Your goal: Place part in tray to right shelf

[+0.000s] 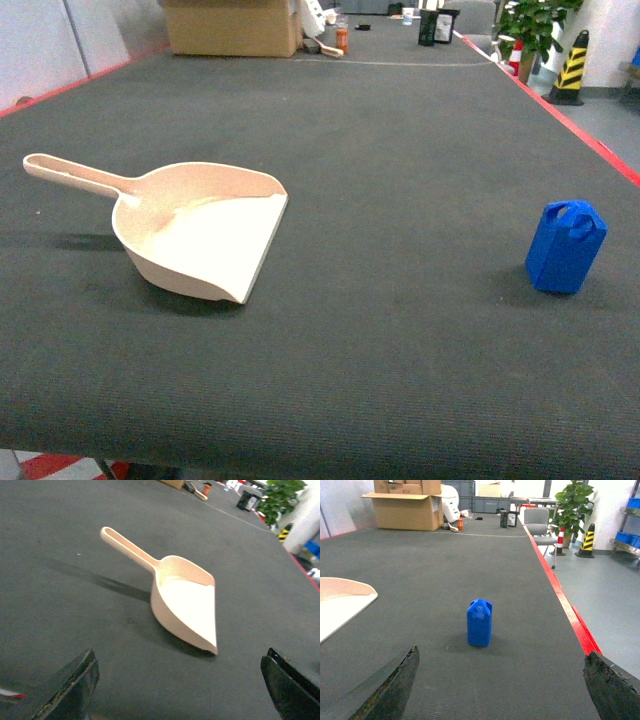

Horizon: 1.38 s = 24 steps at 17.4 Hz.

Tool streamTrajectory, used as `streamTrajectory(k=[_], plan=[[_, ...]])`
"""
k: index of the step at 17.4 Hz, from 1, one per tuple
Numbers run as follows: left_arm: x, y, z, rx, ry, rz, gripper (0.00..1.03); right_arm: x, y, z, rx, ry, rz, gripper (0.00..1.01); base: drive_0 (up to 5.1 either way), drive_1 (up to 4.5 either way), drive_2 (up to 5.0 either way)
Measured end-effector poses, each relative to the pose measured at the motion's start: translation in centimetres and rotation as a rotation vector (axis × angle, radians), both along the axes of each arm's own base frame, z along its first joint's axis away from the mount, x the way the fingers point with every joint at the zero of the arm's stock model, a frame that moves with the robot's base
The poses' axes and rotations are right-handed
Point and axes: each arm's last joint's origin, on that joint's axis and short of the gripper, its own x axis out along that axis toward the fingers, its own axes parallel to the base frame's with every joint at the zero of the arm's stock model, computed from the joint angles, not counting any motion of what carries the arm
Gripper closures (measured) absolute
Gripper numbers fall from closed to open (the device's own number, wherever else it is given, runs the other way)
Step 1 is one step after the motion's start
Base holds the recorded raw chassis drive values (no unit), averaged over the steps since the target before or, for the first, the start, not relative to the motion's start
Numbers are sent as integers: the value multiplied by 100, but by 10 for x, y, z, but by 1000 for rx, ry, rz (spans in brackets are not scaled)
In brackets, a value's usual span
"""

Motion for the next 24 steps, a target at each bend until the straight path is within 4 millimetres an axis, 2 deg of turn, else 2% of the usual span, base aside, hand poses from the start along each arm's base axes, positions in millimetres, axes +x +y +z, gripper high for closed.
streamTrajectory(k=[2,5,6,7,9,11,13,16,17,18,20,24], plan=[[48,12,1,-223,2,-14,5,0,0,0,0,0,0,3,0,0,0],[125,25,-24,-446,57,74,5,0,0,0,0,1,0,3,0,0,0],[134,28,-38,-470,111,118,5,0,0,0,0,0,0,3,0,0,0],[130,28,-46,-491,151,132,5,0,0,0,0,0,0,3,0,0,0],[130,29,-42,-494,125,136,5,0,0,0,0,0,0,3,0,0,0],[133,31,-41,-509,16,107,5,0,0,0,0,0,0,3,0,0,0],[170,39,-55,-538,47,105,5,0,0,0,0,0,0,3,0,0,0],[186,41,-62,-552,62,96,5,0,0,0,0,0,0,3,0,0,0],[197,43,-66,-560,72,99,5,0,0,0,0,0,0,3,0,0,0],[220,47,-71,-578,81,89,5,0,0,0,0,0,0,3,0,0,0],[253,55,-76,-609,96,93,5,0,0,0,0,0,0,3,0,0,0],[298,63,-81,-660,93,97,5,0,0,0,0,0,0,3,0,0,0]])
